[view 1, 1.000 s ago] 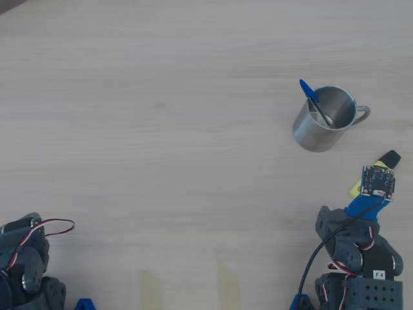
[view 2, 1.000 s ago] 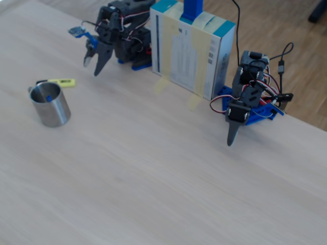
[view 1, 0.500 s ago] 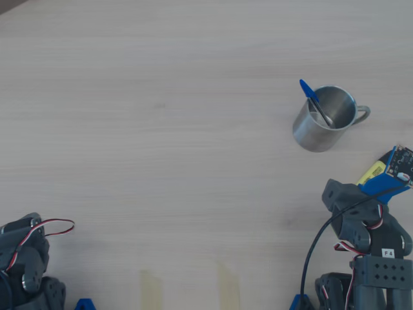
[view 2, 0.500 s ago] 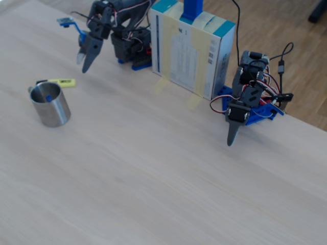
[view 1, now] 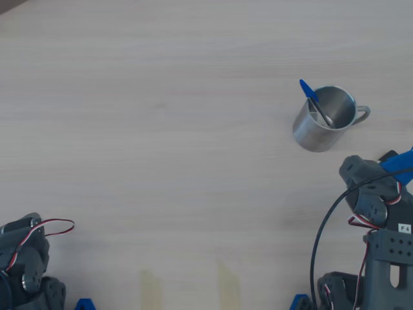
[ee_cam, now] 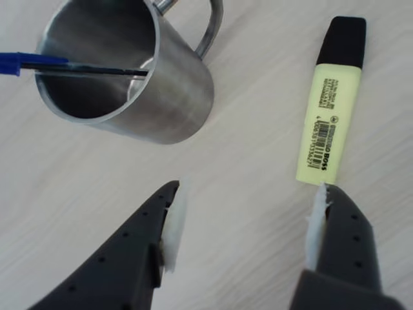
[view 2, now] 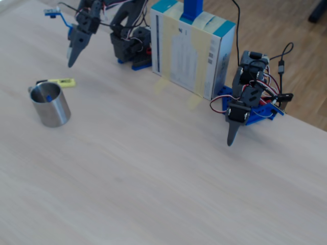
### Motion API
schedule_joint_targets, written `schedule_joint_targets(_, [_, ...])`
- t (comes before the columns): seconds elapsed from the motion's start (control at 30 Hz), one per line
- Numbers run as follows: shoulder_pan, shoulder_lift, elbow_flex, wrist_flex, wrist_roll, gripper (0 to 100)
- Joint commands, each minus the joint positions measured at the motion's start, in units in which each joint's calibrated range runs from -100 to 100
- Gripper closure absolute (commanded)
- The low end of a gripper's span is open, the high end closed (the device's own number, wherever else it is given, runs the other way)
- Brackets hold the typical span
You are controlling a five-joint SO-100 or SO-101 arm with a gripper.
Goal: Grab the yellow pen and put it in the silver cup.
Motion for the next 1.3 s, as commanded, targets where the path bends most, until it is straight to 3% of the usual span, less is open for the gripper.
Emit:
schedule_joint_targets(0.0, [2.93, 1.42, -4.72, -0.72, 0.02, 70])
schedule_joint_targets(0.17, [6.16, 3.92, -5.08, -1.58, 0.07, 70])
schedule_joint_targets(0.57, [8.25, 13.56, -5.17, -14.97, 0.17, 70])
schedule_joint_targets(1.27, [10.35, 25.94, -8.53, -17.46, 0.28, 70])
